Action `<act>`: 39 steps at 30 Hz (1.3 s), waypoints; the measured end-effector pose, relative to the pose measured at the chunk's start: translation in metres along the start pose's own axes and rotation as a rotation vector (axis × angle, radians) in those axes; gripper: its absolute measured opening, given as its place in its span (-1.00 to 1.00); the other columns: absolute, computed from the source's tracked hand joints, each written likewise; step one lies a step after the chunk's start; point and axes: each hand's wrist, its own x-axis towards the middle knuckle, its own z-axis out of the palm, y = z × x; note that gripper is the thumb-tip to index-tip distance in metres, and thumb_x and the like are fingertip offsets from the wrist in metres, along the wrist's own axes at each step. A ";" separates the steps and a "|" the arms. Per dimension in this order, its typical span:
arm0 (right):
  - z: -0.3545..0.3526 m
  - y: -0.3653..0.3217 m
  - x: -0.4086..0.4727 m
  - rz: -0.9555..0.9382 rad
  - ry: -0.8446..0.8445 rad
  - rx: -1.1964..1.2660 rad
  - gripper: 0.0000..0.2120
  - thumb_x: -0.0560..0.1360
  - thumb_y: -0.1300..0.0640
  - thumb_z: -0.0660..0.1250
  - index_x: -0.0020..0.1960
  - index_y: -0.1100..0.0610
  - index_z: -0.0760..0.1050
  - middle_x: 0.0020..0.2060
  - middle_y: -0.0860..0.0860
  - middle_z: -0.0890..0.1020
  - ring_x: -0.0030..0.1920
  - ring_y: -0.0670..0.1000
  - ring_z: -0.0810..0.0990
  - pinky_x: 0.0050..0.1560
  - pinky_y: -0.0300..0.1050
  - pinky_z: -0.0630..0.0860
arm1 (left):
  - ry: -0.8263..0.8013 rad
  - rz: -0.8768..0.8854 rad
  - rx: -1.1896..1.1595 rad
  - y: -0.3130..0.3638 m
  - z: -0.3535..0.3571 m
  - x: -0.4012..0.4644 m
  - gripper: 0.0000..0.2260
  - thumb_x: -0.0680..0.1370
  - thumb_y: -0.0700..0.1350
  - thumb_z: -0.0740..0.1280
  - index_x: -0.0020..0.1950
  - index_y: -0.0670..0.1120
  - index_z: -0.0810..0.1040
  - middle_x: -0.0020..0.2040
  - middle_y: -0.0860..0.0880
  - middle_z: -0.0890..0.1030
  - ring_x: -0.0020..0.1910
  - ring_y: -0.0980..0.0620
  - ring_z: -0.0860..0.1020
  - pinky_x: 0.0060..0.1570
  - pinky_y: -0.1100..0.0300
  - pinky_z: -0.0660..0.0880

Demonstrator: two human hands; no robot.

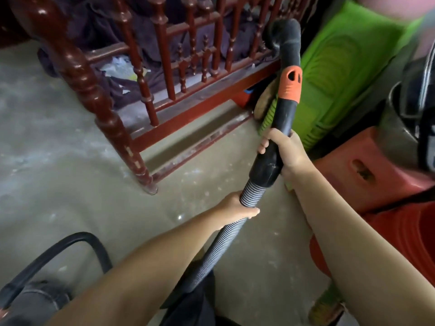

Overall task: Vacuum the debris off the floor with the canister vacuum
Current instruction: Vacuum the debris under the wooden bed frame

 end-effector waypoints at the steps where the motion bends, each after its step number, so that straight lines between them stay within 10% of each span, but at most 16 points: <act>1: 0.002 -0.004 0.013 -0.020 0.025 -0.032 -0.89 0.32 0.28 0.27 -0.31 0.18 0.33 -0.55 0.04 0.44 -0.50 0.02 0.44 -0.40 -0.18 0.43 | 0.063 0.003 0.035 0.005 -0.004 0.014 -0.89 0.44 -0.18 0.40 -0.21 -0.09 0.48 -0.32 -0.02 0.56 -0.33 0.00 0.51 -0.22 0.17 0.49; 10: -0.020 -0.011 0.176 0.169 0.652 -0.010 -0.86 0.40 0.12 0.34 -0.11 0.16 0.44 -0.35 0.05 0.56 -0.35 0.07 0.55 -0.23 -0.10 0.52 | 0.518 -0.057 0.330 0.060 -0.050 0.139 -0.83 0.43 -0.10 0.38 -0.02 -0.04 0.49 -0.18 -0.03 0.61 -0.21 -0.14 0.57 -0.21 0.11 0.51; 14: -0.049 0.011 0.230 0.332 0.555 0.085 -0.73 0.29 0.04 0.39 -0.11 0.17 0.47 -0.22 0.14 0.61 -0.26 0.15 0.62 -0.18 -0.05 0.56 | 0.545 -0.069 0.409 0.059 -0.064 0.179 -0.79 0.45 -0.07 0.37 0.03 -0.08 0.48 -0.11 -0.08 0.64 -0.14 -0.16 0.60 -0.17 0.08 0.51; 24: -0.131 0.089 0.401 0.479 0.144 0.269 -0.62 0.50 0.31 0.24 -0.49 0.15 0.41 -0.58 0.03 0.45 -0.57 -0.01 0.43 -0.46 -0.25 0.43 | -0.073 -0.255 -0.055 0.029 -0.057 0.363 -0.77 0.45 -0.21 0.43 0.07 -0.19 0.51 -0.12 -0.09 0.57 -0.13 -0.02 0.55 -0.05 0.09 0.52; 31: -0.186 0.200 0.520 0.512 0.305 0.017 -0.75 0.46 0.29 0.32 -0.37 0.18 0.39 -0.59 0.02 0.46 -0.56 0.01 0.44 -0.41 -0.15 0.42 | 0.333 -0.283 0.094 -0.046 -0.015 0.494 -0.86 0.40 -0.08 0.43 -0.14 0.01 0.48 -0.34 0.05 0.55 -0.40 0.06 0.51 -0.43 0.31 0.41; 35: -0.202 0.292 0.563 0.481 0.318 -0.170 -0.81 0.44 0.31 0.30 -0.35 0.20 0.41 -0.68 -0.03 0.45 -0.67 -0.06 0.43 -0.58 -0.32 0.38 | 0.396 -0.361 0.112 -0.123 0.011 0.555 -0.78 0.38 -0.01 0.41 -0.03 0.00 0.47 -0.23 -0.01 0.60 -0.27 -0.07 0.60 -0.28 0.15 0.53; 39: -0.224 0.382 0.602 0.559 0.313 -0.202 -0.86 0.40 0.25 0.34 -0.32 0.20 0.45 -0.56 0.04 0.51 -0.51 0.04 0.50 -0.34 -0.14 0.53 | 0.352 -0.423 0.163 -0.192 0.011 0.608 -0.72 0.41 0.04 0.39 0.05 -0.01 0.48 -0.16 -0.03 0.61 -0.20 -0.07 0.62 -0.26 0.13 0.55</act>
